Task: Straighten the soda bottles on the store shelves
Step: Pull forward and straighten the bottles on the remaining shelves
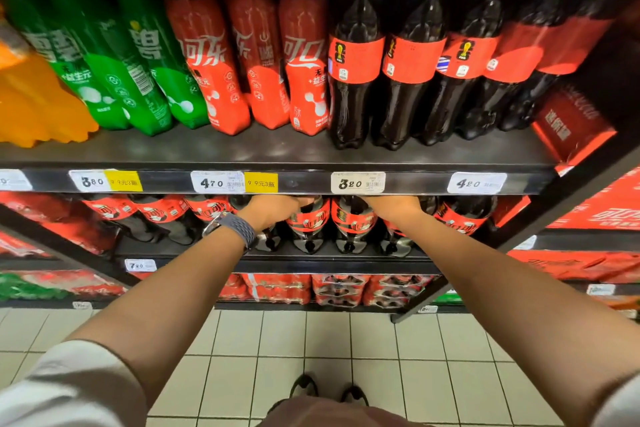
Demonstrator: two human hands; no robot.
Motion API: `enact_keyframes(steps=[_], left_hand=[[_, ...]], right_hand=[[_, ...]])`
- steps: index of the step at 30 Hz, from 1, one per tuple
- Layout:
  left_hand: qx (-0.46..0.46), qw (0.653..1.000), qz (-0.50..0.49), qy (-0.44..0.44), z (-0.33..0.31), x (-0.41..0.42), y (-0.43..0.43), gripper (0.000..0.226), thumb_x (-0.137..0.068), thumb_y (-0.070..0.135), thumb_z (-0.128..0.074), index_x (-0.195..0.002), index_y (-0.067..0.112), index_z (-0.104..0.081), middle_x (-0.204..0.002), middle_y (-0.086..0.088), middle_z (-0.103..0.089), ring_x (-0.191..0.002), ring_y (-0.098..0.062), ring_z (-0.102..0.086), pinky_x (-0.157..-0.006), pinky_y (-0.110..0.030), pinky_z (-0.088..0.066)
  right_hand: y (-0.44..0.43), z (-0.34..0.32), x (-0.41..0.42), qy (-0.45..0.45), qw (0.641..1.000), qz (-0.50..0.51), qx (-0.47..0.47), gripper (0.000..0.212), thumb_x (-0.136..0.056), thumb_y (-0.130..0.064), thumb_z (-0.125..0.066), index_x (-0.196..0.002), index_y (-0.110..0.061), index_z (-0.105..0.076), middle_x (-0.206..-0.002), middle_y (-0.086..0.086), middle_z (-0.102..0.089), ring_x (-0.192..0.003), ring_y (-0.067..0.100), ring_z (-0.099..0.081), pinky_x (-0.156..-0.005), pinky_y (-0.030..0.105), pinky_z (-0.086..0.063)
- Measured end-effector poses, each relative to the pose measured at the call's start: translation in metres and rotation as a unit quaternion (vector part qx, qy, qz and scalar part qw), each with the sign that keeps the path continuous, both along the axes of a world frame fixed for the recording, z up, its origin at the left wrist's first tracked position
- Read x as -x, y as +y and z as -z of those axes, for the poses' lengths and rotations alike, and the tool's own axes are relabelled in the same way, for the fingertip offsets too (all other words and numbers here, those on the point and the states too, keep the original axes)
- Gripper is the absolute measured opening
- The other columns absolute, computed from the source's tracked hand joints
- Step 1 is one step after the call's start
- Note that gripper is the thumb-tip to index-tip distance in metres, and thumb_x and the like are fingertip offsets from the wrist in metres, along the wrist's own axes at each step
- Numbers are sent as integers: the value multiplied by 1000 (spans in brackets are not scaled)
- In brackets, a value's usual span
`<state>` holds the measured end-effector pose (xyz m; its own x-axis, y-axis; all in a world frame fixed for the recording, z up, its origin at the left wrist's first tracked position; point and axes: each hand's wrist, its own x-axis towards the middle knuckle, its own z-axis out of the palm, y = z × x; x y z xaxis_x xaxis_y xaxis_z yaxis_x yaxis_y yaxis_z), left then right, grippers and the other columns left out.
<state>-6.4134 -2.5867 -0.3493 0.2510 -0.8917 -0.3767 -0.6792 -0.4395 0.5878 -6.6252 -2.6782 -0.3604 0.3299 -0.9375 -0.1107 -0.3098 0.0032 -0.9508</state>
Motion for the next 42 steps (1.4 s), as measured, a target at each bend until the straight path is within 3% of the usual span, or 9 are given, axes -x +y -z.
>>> enact_keyframes(steps=[1, 3, 5, 11, 18, 23, 29, 37, 42], left_hand=[[3, 1000, 15, -22, 1, 0, 0, 50, -91, 53, -53, -137, 34, -48, -142, 6, -50, -130, -21, -46, -107, -33, -37], [24, 999, -2, -42, 4, 2, 1, 51, -86, 61, -54, -131, 37, -53, -132, 11, -58, -120, -16, -54, -98, -27, -41], [50, 998, -31, -31, 6, 4, 0, 55, -81, 66, -57, -128, 37, -55, -127, 12, -61, -115, -14, -57, -91, -23, -41], [-2, 1000, -18, 17, 9, -5, -5, 44, -90, 45, -60, -129, 27, -57, -136, -4, -55, -122, -31, -52, -99, -42, -44], [207, 957, -28, -201, 19, 17, 16, 38, -84, 49, -65, -109, 21, -67, -99, -6, -71, -93, -32, -64, -76, -33, -47], [325, 902, -42, -281, 50, 73, 33, 46, -84, 37, -64, -114, 6, -49, -106, -14, -50, -97, -33, -45, -89, -45, -39], [354, 924, 67, -132, 41, 156, -6, 61, -90, 28, -59, -144, 14, -35, -143, -7, -42, -130, -24, -36, -112, -30, -25], [251, 957, 30, -139, 29, 203, -55, 49, -84, 56, -61, -107, 13, -64, -76, -8, -66, -73, -28, -63, -66, -29, -46], [175, 972, 34, -153, 33, 209, -78, 57, -83, 63, -57, -131, 34, -53, -127, 3, -62, -115, -23, -57, -85, -31, -45]], right_hand=[[-2, 1, 0, -52, 998, 0, -20, 49, -100, -44, -27, -137, -17, -43, -141, 6, -46, -136, 29, -35, -113, 39, -24], [2, 5, 5, 250, 941, -98, 205, 45, -98, -47, -37, -136, -24, -45, -143, -2, -46, -136, 22, -36, -113, 34, -25], [-1, 11, 6, 360, 900, -106, 221, 44, -92, -51, -51, -130, -30, -53, -137, -7, -53, -128, 16, -45, -106, 29, -33], [6, 13, -4, 282, 948, 26, 148, 25, -90, -44, -58, -104, -24, -64, -112, -4, -67, -109, 18, -58, -87, 27, -42], [24, 15, 30, 283, 907, -37, 310, 30, -94, -39, -52, -116, -19, -60, -102, 4, -66, -93, 26, -60, -72, 27, -41], [19, 24, 115, 328, 828, -48, 452, 43, -93, -20, -46, -135, -14, -42, -126, 7, -50, -114, 30, -47, -101, 36, -35], [3, 16, 178, 269, 899, 9, 345, 67, -81, -4, -54, -144, -4, -31, -140, 16, -38, -131, 36, -33, -114, 38, -23], [-1, 19, 174, 150, 930, 97, 322, 45, -90, 0, -45, -135, 1, -40, -137, 18, -42, -133, 30, -35, -115, 38, -23], [-32, 6, 158, 157, 965, 139, 158, 32, -88, -1, -47, -117, -2, -60, -123, 18, -59, -116, 31, -52, -98, 27, -35]])
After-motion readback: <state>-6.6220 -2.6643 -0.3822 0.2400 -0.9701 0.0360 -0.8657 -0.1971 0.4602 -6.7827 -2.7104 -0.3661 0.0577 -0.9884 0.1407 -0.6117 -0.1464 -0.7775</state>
